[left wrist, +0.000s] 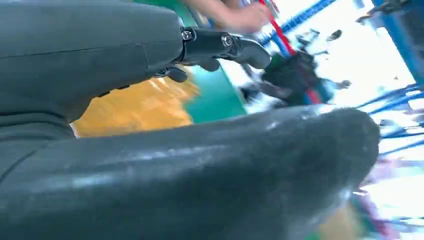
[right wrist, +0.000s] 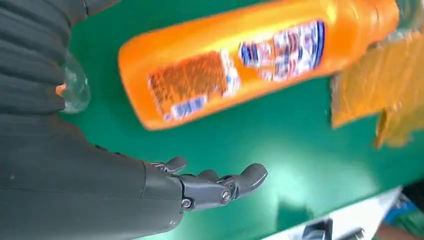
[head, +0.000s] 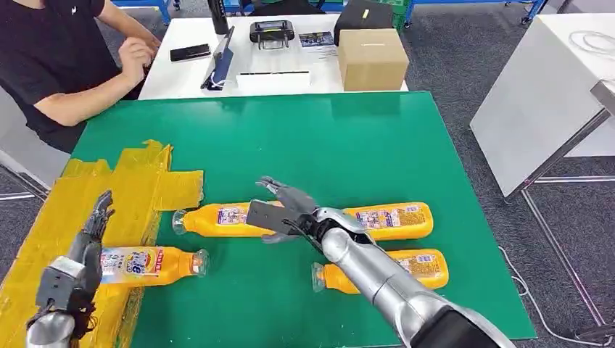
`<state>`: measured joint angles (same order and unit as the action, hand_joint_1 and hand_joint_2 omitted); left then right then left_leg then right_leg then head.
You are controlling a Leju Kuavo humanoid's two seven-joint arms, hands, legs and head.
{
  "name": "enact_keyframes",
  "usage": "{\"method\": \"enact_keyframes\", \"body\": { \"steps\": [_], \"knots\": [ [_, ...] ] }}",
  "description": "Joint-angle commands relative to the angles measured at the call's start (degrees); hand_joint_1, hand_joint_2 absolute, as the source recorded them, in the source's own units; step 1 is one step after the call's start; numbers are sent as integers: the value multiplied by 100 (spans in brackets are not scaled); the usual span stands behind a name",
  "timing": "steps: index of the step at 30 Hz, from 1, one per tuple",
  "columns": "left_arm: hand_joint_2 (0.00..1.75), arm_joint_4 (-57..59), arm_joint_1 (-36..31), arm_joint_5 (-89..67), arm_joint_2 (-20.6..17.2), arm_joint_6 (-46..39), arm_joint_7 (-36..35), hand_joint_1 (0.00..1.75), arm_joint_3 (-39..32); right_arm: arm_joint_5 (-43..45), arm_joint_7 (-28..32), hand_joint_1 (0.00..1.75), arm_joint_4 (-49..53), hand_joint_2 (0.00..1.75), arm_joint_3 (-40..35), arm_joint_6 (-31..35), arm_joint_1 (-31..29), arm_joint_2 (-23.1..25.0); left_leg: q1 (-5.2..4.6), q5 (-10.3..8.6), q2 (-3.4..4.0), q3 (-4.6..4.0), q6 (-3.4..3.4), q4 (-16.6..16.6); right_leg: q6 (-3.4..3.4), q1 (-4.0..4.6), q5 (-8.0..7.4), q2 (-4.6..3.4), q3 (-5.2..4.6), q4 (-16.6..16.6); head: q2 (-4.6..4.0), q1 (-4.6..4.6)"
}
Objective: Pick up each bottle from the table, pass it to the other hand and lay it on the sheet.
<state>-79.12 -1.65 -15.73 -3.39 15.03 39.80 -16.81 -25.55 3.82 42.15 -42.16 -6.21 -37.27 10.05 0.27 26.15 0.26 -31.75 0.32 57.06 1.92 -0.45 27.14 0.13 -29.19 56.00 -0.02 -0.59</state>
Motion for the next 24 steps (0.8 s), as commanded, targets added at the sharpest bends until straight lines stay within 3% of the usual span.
{"method": "enact_keyframes", "body": {
  "steps": [1, 9, 24],
  "knots": [
    [0, 47, -441, 505, 641, 573, -133, 0, -301, -154, -103, 0, -1326, 175, -548, -4, -552, 354, 13, -5, -6, -6, 1, 4, -4, 13, -10, 3, 2, -10, 0, -2],
    [0, -90, -454, 700, 738, 738, -155, 0, -157, -577, -439, 0, -1743, 175, -870, -1, -943, 636, 2, 0, -1, -16, 0, 9, -2, 3, -1, 0, -12, 4, 0, 0],
    [0, -87, -450, 700, 732, 738, -154, 0, -162, -576, -437, 0, -1745, 175, -871, 1, -931, 636, 1, -2, -4, -13, 1, 4, -1, 2, 0, 6, -9, 0, 0, -2]
  ]
}}
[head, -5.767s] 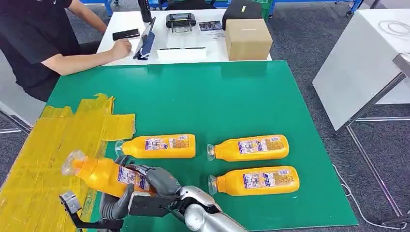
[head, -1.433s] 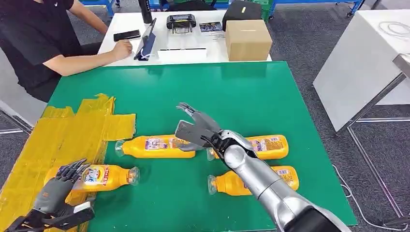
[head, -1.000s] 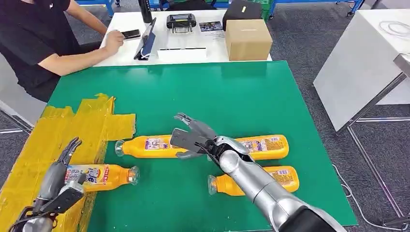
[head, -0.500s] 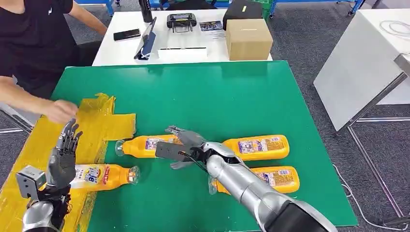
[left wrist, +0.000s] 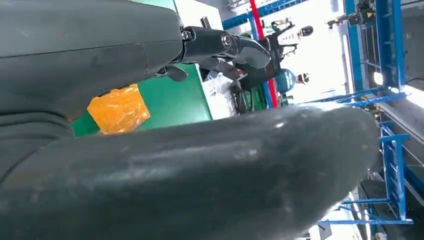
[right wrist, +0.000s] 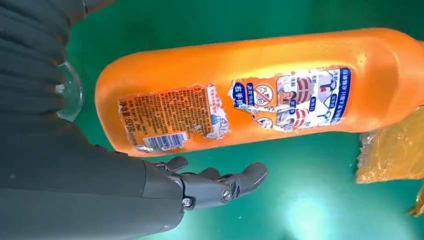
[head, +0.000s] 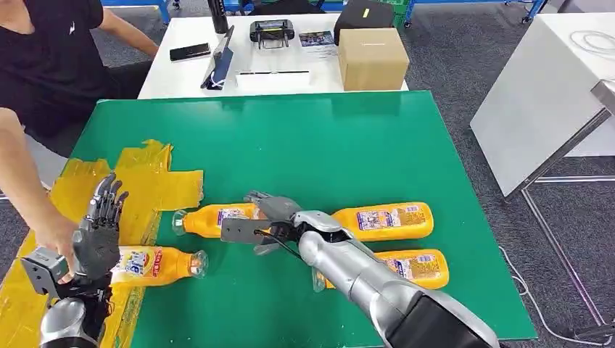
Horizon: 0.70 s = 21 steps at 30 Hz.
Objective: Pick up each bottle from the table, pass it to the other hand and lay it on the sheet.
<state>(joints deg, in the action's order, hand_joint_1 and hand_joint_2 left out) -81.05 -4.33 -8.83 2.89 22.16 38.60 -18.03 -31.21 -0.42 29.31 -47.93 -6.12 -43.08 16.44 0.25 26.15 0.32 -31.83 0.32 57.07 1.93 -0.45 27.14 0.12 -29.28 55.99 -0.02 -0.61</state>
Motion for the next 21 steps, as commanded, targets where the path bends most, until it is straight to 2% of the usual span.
{"method": "enact_keyframes", "body": {
  "steps": [1, 6, 11, 17, 18, 19, 20, 21],
  "knots": [
    [0, 106, -182, 10, 104, 24, -34, 0, -39, -11, -13, 0, -462, 175, -293, -8, -350, -3, 9, -1, -10, -5, 0, 6, -3, 9, -2, 7, 2, -2, 0, 2],
    [0, 120, -193, 5, 118, 24, -35, 0, -43, -216, -131, 0, -516, 175, -473, 12, -400, 23, 3, -2, -9, -8, 0, 5, -2, 4, -1, 8, -3, 1, 0, 0],
    [0, -119, -46, 24, 276, 61, -41, 0, -20, -1270, -928, 0, -780, 175, -1162, 315, -384, 288, 5, 0, -3, -4, -1, 4, -4, 6, -1, 1, -1, 0, 0, 0],
    [0, -222, -123, 177, 447, 270, -146, 0, -40, -2364, -1732, 0, -1174, 175, -1850, -179, 197, 356, 8, -1, -11, 11, 0, -8, -2, 8, -1, 13, 20, -17, 0, 0],
    [0, -133, -249, 283, 503, 409, -178, 0, -24, -2543, -2005, 0, -1364, 175, -1996, -824, 494, 336, 5, -1, -13, 11, 1, -8, -1, 5, 1, 15, 19, -15, 0, 0],
    [0, -51, -340, 277, 526, 409, -193, 0, 15, -2641, -2049, 0, -1423, 175, -2025, -588, 727, 259, 11, -2, -16, 15, 1, -12, -3, 11, -2, 17, 28, -24, 0, 0],
    [0, 16, -408, 274, 534, 395, -203, 0, 55, -2684, -2054, 5, -1511, 175, -1998, -552, 843, 229, 14, -8, -35, 25, 1, -22, -3, 14, -4, 36, 46, -40, 0, 0],
    [0, 73, -458, 278, 539, 390, -206, 0, 85, -2714, -2058, 42, -1552, 175, -1993, -582, 886, 207, 14, -10, -41, 26, 2, -26, -3, 15, -5, 42, 50, -44, 0, -2]
  ]
}}
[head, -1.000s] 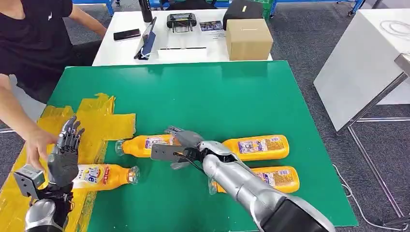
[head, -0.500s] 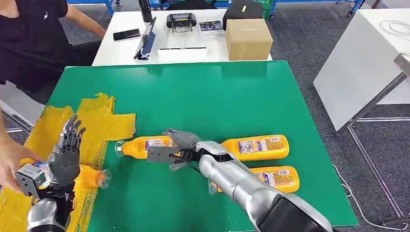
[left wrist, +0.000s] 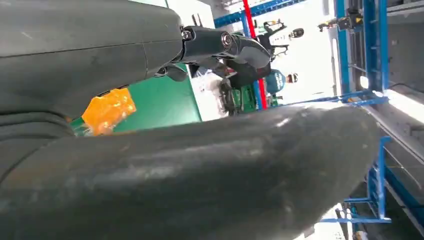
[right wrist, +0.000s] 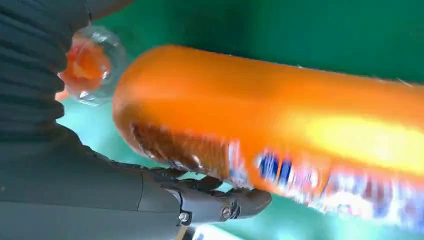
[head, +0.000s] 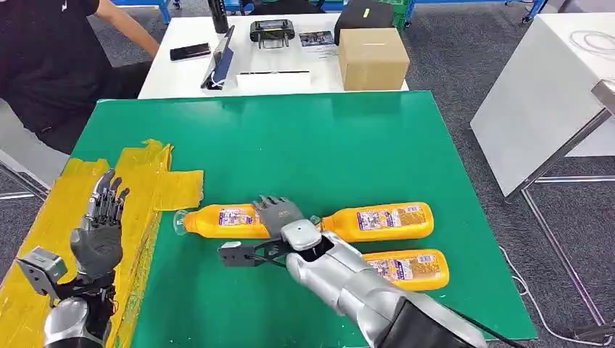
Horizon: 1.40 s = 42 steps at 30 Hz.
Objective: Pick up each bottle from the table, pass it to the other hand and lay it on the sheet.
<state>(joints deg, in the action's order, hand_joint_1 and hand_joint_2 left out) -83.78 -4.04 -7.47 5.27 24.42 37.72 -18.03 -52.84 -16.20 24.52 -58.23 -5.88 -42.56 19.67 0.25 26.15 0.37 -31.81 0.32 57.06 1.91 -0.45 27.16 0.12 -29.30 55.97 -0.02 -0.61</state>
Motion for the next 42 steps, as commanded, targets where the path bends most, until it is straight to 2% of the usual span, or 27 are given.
{"method": "enact_keyframes", "body": {
  "steps": [1, 2, 3, 4, 5, 6, 7, 8, 13, 15, 17, 20, 23, 26, 27, 29, 31, 33, 36, 41, 42],
  "knots": [
    [0, 393, -516, 147, 300, 148, -121, 0, 100, -582, -485, 96, -1084, 175, -963, -636, 838, -126, 12, -10, -46, 29, 1, -23, -2, 11, -3, 44, 51, -40, 0, 2],
    [0, 413, -520, 153, 296, 136, -117, 0, 108, -582, -464, 108, -1076, 175, -923, -736, 822, -121, 11, -12, -51, 30, 1, -21, -3, 11, -3, 49, 50, -39, 0, 0],
    [0, 425, -525, 157, 293, 130, -114, 0, 110, -622, -457, 120, -1069, 175, -921, -816, 809, -118, 8, -1, -23, 50, 0, -17, -4, 7, -2, 23, 51, -31, 0, -2],
    [0, 430, -526, 158, 291, 127, -113, 0, 109, -611, -447, 133, -1064, 175, -892, -838, 803, -114, 11, -9, -33, 49, -1, -22, -6, 11, -8, 32, 61, -38, 0, -2],
    [0, 423, -517, 173, 289, 115, -99, 0, 87, -644, -438, 136, -1048, 175, -869, -891, 782, -102, 3, -1, -20, 68, 0, -16, -5, 3, -1, 20, 67, -26, 0, -4],
    [0, 411, -564, 165, 281, 114, -118, 0, 96, -673, -425, 154, -1031, 175, -883, -906, 760, -68, 8, -9, -34, 80, 0, -22, -5, 8, -8, 33, 64, -39, 0, -2],
    [0, 371, -566, 190, 295, 97, -132, 0, 80, -673, -464, 161, -1032, 175, -847, -981, 740, -40, 12, -12, -37, 78, -1, -23, -11, 12, -14, 36, 30, -42, 0, -2],
    [0, 355, -541, 212, 288, 89, -135, 0, 63, -697, -442, 173, -1010, 175, -807, -1008, 740, -47, 10, 8, -27, 102, -4, -18, -15, 10, 3, 28, 48, -37, 0, 0],
    [0, 390, -501, 243, 273, 123, -93, 0, -14, -743, -387, 175, -994, 175, -674, -963, 746, -52, 10, -2, -24, 109, 0, -28, -4, 10, -2, 23, 58, -46, 0, -2],
    [0, 353, -511, 248, 280, 124, -109, 0, -27, -744, -417, 175, -988, 175, -538, -918, 738, -32, 8, 14, -16, 140, -1, -15, -3, 5, 14, 16, 87, -31, 0, -2],
    [0, 359, -448, 255, 281, 126, -96, 0, -54, -744, -409, 175, -999, 175, -483, -920, 737, -67, 12, 3, -25, 128, 0, -24, -4, 10, 3, 22, 82, -46, 0, -2],
    [0, 378, -424, 254, 265, 136, -72, 0, -89, -546, -281, 175, -942, 175, -144, -696, 680, -68, 8, 10, -17, 142, 0, -17, -3, 5, 10, 16, 92, -34, 0, -2],
    [0, 327, -324, 250, 242, 127, -40, 0, -136, -286, -18, 175, -890, 175, 202, -584, 511, -68, 7, 3, -14, 126, 0, -18, -3, 5, 2, 11, 76, -35, 0, -2],
    [0, 95, -65, 362, 216, 143, 4, 0, -236, 678, 903, 175, -553, 175, 1288, 99, 217, -176, 3, 17, 3, 142, 0, -10, -2, 2, 12, -4, 87, -22, 0, 0],
    [0, -12, 41, 438, 240, 132, 15, 0, -306, 848, 1041, 175, -490, 175, 1503, 318, 67, -234, 6, 11, 5, 123, 0, -10, -2, 5, 4, -7, 71, -24, 0, 0],
    [0, -337, 286, 829, 402, 167, -105, 0, -545, 1237, 1391, 175, -61, 175, 2001, 718, -114, -414, 3, 15, 10, 118, 2, -8, -4, 3, 0, -12, 115, -20, 0, 0],
    [0, -616, 454, 1386, 620, 301, -306, 0, -723, 1687, 1800, 175, 698, 175, 2547, 1028, 41, -593, 6, 15, 25, 103, 3, 6, -11, 5, -4, -23, 99, -9, 0, 0],
    [0, -779, 585, 1836, 735, 507, -508, 0, -691, 1721, 1919, 175, 1636, 175, 2735, 1191, 393, -833, 1, 16, 16, 112, 4, 2, -8, 0, 2, -15, 108, -8, 0, -2],
    [0, -770, 677, 2107, 773, 615, -638, 0, -620, 1761, 1997, 175, 2577, 175, 2834, 1176, 875, -1016, 5, 2, 1, 68, 6, -1, 1, 3, -4, 0, 75, -15, 0, 2],
    [0, -766, 683, 2098, 798, 576, -639, 0, -612, 1745, 2037, 175, 2755, 175, 2814, 1231, 1030, -1023, 5, 6, -12, 39, 8, 1, 3, 5, -1, 9, 56, -19, 0, 2],
    [175, -758, 676, 2085, 795, 525, -692, 0, -603, 1766, 2120, 175, 2860, 175, 2872, 1364, 1123, -1001, 6, 7, -9, 34, 8, 2, 2, 6, -1, 5, 50, -19, 0, -2]
  ]
}}
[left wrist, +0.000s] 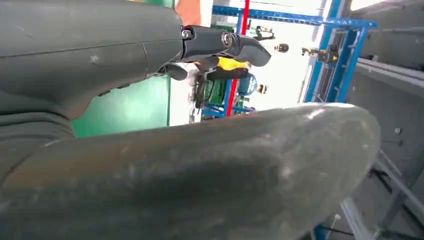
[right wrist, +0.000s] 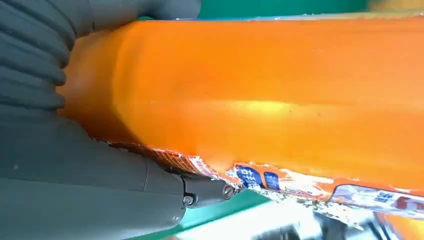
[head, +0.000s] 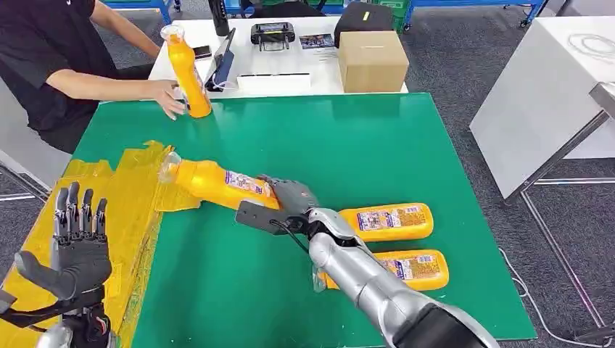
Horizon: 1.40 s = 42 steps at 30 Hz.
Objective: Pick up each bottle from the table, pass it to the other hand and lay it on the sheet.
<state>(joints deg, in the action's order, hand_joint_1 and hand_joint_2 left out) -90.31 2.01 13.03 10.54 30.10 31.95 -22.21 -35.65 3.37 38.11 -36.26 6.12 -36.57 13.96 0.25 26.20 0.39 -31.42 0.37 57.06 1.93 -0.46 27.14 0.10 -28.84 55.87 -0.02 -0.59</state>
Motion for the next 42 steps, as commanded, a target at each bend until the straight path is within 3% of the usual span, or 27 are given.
{"method": "enact_keyframes", "body": {
  "steps": [1, 5, 16, 20, 24, 35, 42],
  "knots": [
    [175, -114, 78, 29, 280, -80, -157, 0, -162, 69, 232, 175, 1643, 175, 708, 236, 641, -432, 3, -1, -13, -21, 2, 1, 0, 3, -1, 11, -13, -6, 0, -2],
    [175, -61, 100, 302, 308, -79, -534, 0, 81, 102, 313, 175, 2188, 175, 759, 329, 1064, -413, 8, -1, -25, -26, 0, -3, -3, 8, 2, 22, -13, -15, 0, -2],
    [175, -70, 119, 407, 323, -64, -639, 0, 172, 101, 318, 175, 2216, 175, 729, 304, 1107, -380, 4, -1, -22, -29, 0, -2, -2, 5, 2, 20, -19, -11, 0, -2],
    [175, -201, 216, 1168, 471, 76, -1090, 0, 873, -62, 386, 175, 1866, 175, 48, 206, 1070, 32, 5, 1, -11, -39, 0, 4, -2, 5, 0, 9, -34, -5, 0, -4],
    [175, -216, 215, 1224, 535, 111, -1154, 0, 1109, -219, 367, 175, 1679, 175, -357, 153, 1117, 272, 5, 3, 3, -38, -1, 1, -3, 7, -1, -5, -35, -5, 0, -2],
    [175, -243, 248, 1157, 554, 68, -1134, 0, 1254, -230, 363, 175, 1535, 175, -478, 191, 1094, 325, 4, 0, -2, -40, 0, -3, -2, 6, -3, 0, -34, -9, 0, -2],
    [175, -197, 275, 841, 560, -205, -956, 0, 1676, -245, 392, 175, 1083, 175, -1102, 157, 1134, 604, 9, 2, -9, -33, -1, -6, -5, 11, -1, 6, -23, -17, 0, -2]
  ]
}}
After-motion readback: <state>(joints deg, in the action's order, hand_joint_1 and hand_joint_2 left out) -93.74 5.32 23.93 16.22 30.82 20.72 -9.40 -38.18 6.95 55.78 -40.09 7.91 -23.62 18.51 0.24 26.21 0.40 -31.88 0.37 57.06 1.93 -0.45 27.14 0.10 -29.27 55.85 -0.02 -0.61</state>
